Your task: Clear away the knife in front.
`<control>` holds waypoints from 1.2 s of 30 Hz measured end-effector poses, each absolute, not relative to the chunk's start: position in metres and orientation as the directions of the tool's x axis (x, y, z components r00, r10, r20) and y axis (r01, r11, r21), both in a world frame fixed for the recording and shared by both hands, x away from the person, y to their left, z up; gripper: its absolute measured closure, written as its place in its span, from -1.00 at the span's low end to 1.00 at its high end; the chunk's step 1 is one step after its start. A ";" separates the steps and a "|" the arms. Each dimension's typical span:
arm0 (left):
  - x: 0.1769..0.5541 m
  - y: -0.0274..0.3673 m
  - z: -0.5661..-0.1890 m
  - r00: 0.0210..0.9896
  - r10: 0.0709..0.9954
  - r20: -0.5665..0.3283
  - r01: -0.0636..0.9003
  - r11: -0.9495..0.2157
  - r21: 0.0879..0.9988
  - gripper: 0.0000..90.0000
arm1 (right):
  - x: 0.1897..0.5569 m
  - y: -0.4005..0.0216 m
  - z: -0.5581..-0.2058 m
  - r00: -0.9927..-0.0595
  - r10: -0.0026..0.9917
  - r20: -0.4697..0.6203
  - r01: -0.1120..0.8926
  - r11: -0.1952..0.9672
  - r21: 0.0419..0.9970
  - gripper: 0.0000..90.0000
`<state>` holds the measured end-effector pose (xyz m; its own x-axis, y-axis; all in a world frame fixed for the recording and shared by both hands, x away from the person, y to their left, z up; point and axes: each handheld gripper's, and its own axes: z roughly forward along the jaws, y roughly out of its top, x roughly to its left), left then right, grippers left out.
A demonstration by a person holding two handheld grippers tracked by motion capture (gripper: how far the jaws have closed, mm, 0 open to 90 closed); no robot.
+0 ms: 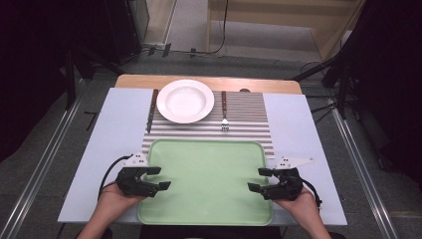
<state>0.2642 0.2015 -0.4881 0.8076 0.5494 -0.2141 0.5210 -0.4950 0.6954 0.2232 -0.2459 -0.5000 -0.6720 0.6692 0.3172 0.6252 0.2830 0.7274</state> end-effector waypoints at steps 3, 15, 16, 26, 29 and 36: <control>0.266 0.202 -0.488 0.801 0.560 -0.211 0.527 -0.493 0.692 -0.30 | 0.223 -0.245 -0.498 -0.666 0.665 0.338 0.632 0.263 0.729 -0.47; 0.268 0.205 -0.486 0.768 0.596 -0.234 0.568 -0.464 0.680 -0.30 | 0.226 -0.246 -0.502 -0.665 0.673 0.323 0.636 0.284 0.718 -0.47; 0.268 0.206 -0.487 0.761 0.603 -0.238 0.575 -0.458 0.678 -0.30 | 0.228 -0.246 -0.502 -0.669 0.668 0.324 0.633 0.285 0.720 -0.47; 0.270 0.209 -0.486 0.751 0.610 -0.252 0.588 -0.443 0.677 -0.30 | 0.231 -0.247 -0.505 -0.684 0.655 0.322 0.629 0.306 0.715 -0.46; 0.270 0.209 -0.485 0.749 0.616 -0.243 0.584 -0.443 0.680 -0.30 | 0.229 -0.247 -0.504 -0.681 0.660 0.318 0.629 0.306 0.714 -0.46; 0.270 0.211 -0.484 0.731 0.634 -0.254 0.600 -0.419 0.681 -0.30 | 0.231 -0.247 -0.504 -0.684 0.660 0.311 0.621 0.305 0.722 -0.46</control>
